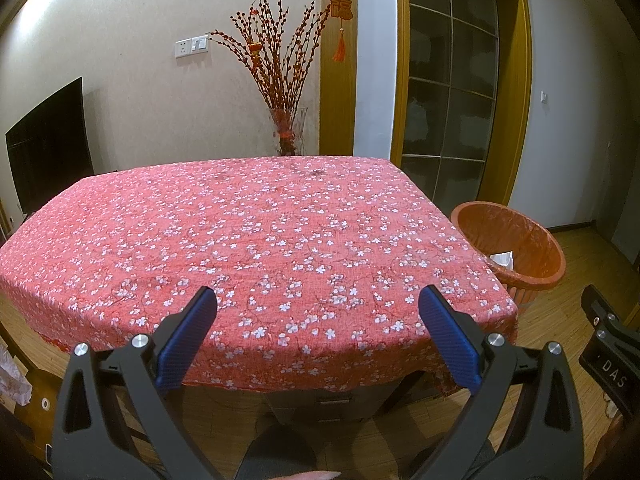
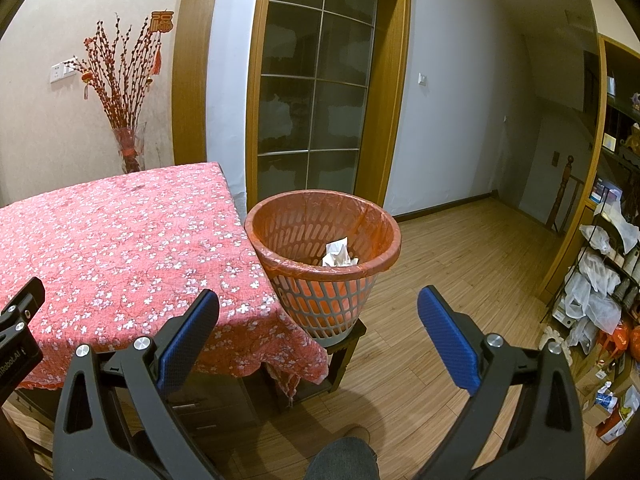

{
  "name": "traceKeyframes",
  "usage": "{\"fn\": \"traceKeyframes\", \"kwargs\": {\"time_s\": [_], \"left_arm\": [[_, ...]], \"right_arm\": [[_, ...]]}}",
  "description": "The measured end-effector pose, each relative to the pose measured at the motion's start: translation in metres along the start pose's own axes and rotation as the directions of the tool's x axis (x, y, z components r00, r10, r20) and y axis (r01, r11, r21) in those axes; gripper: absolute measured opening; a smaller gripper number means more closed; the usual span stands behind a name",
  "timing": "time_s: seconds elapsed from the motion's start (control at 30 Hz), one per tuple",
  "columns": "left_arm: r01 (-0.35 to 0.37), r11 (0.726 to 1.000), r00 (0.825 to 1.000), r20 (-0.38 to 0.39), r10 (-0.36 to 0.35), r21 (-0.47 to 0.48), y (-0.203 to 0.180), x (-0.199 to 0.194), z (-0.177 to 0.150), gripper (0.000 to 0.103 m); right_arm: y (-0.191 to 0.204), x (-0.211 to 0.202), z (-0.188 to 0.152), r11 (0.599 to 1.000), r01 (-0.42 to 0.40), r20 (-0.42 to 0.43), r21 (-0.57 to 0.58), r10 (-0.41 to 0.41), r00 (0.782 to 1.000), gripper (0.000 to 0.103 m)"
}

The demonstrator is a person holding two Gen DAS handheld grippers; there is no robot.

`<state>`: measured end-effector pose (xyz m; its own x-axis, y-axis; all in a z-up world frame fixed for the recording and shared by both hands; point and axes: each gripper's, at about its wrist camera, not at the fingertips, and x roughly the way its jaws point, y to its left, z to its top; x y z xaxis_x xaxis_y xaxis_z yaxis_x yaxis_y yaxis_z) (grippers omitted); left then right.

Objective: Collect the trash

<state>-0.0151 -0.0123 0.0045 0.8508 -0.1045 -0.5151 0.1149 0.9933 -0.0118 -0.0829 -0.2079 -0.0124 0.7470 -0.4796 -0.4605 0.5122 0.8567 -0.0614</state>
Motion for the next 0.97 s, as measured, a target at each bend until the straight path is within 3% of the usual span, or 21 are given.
{"fn": "traceKeyframes", "kwargs": {"time_s": [0.97], "left_arm": [[0.005, 1.000, 1.000, -0.004, -0.005, 0.009, 0.0003, 0.0002, -0.0048, 0.098]], "right_arm": [[0.0003, -0.0002, 0.0006, 1.000, 0.000, -0.002, 0.001, 0.000, 1.000, 0.099]]}}
